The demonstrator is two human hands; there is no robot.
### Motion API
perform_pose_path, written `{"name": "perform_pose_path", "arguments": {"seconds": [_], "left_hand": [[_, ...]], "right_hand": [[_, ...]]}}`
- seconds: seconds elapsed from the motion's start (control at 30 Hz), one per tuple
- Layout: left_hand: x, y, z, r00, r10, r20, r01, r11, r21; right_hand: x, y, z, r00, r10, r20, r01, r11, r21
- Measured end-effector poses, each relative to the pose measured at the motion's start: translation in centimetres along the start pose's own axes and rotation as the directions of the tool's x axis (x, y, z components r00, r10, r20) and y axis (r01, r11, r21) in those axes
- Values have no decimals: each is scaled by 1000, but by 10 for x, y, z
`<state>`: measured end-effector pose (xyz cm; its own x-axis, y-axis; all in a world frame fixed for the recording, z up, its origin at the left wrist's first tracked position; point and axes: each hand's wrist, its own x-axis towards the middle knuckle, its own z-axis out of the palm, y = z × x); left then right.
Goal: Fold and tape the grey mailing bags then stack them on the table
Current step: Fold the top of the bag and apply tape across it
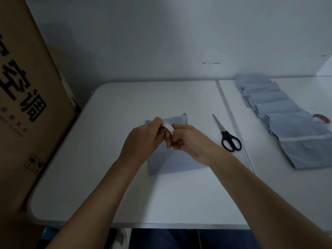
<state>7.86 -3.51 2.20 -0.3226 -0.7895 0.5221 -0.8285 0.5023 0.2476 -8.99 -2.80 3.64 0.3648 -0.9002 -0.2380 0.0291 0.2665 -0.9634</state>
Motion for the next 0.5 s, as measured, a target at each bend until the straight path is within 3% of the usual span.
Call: {"name": "perform_pose_path", "arguments": {"seconds": [0.1, 0.17, 0.33, 0.5], "left_hand": [[2, -5, -3, 979, -191, 69, 201, 956, -212], [2, -5, -4, 953, -278, 119, 301, 899, -317], [1, 10, -7, 965, -261, -25, 238, 910, -339], [-3, 19, -2, 979, -188, -75, 169, 963, -211]], "right_hand": [[-3, 0, -1, 998, -32, 60, 30, 999, 33], [-2, 3, -1, 997, -75, 15, 76, 996, -37], [1, 10, 3, 982, -155, -108, 123, 959, -255], [1, 13, 7, 951, -252, -177, 168, 906, -388]]}}
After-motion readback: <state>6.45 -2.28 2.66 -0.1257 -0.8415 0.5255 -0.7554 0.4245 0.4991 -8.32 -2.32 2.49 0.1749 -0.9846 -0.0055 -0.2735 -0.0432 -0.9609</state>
